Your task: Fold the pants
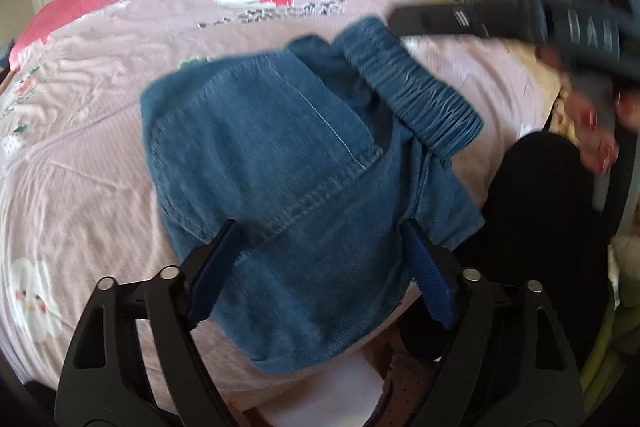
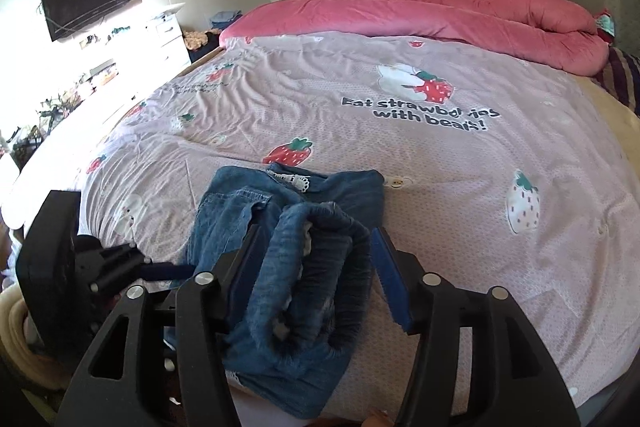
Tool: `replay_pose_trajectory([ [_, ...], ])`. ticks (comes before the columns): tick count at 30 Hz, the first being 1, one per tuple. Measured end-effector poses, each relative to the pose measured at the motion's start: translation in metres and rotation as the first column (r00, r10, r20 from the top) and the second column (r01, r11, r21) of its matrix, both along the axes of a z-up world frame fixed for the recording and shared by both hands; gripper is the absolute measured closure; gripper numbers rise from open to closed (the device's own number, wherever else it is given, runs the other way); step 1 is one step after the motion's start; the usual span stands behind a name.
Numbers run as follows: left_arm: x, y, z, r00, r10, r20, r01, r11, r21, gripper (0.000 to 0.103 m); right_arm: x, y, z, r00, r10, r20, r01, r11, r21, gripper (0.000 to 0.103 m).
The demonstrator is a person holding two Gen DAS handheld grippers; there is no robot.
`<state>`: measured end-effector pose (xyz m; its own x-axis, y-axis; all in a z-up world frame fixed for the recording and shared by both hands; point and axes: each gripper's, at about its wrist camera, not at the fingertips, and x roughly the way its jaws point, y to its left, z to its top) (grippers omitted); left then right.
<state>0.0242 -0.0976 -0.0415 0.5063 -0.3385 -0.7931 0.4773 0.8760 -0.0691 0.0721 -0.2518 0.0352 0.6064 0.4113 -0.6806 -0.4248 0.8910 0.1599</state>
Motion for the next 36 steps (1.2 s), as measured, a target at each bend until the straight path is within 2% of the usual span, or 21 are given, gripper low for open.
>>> replay_pose_trajectory([
  [4,-0.004,-0.005,-0.006,1.000,0.001,0.009,-0.001,1.000,0.024,0.024,0.019,0.010,-0.011,0.999,0.020,-0.045,-0.021,1.000,-0.012,0.042],
  [8,-0.002,-0.002,-0.007,1.000,0.004,0.003,-0.004,1.000,0.009,0.023,0.037,0.015,-0.038,0.992,0.004,-0.126,-0.016,0.995,-0.094,0.042],
  [10,-0.003,0.000,-0.008,1.000,0.003,0.004,-0.003,1.000,0.009,0.023,0.045,0.012,-0.054,0.982,0.010,-0.190,-0.019,0.999,-0.050,0.042],
  [13,-0.006,0.002,-0.010,1.000,0.002,0.005,-0.002,1.000,0.008,0.022,0.050,0.007,-0.066,0.974,0.007,-0.225,-0.009,1.000,-0.007,0.042],
  [17,-0.007,0.005,-0.009,1.000,0.003,0.001,-0.003,1.000,-0.004,0.022,0.042,0.007,-0.058,0.984,0.003,-0.179,-0.007,1.000,-0.019,0.036],
  [21,-0.004,0.008,-0.004,1.000,0.008,-0.009,-0.009,1.000,-0.027,0.022,0.032,0.001,-0.042,0.993,0.002,-0.119,0.003,0.999,0.048,0.029],
  [26,-0.007,0.018,0.011,1.000,0.020,-0.003,-0.020,0.998,-0.067,0.021,0.020,-0.009,-0.027,0.998,-0.019,-0.055,0.023,0.996,0.081,0.021],
  [31,-0.005,0.033,0.029,0.998,0.047,0.037,-0.043,0.994,-0.100,0.014,0.020,-0.015,-0.025,0.998,-0.027,-0.061,0.034,0.993,0.117,0.014],
  [34,0.003,0.049,0.033,0.994,0.098,0.055,-0.092,0.990,-0.104,0.010,0.022,-0.016,-0.029,0.996,-0.013,-0.086,0.024,0.990,0.137,0.012],
  [36,0.012,0.061,0.030,0.989,0.143,0.037,-0.138,0.984,-0.112,0.010,0.025,-0.014,-0.036,0.994,-0.007,-0.112,0.022,0.991,0.135,0.012],
])
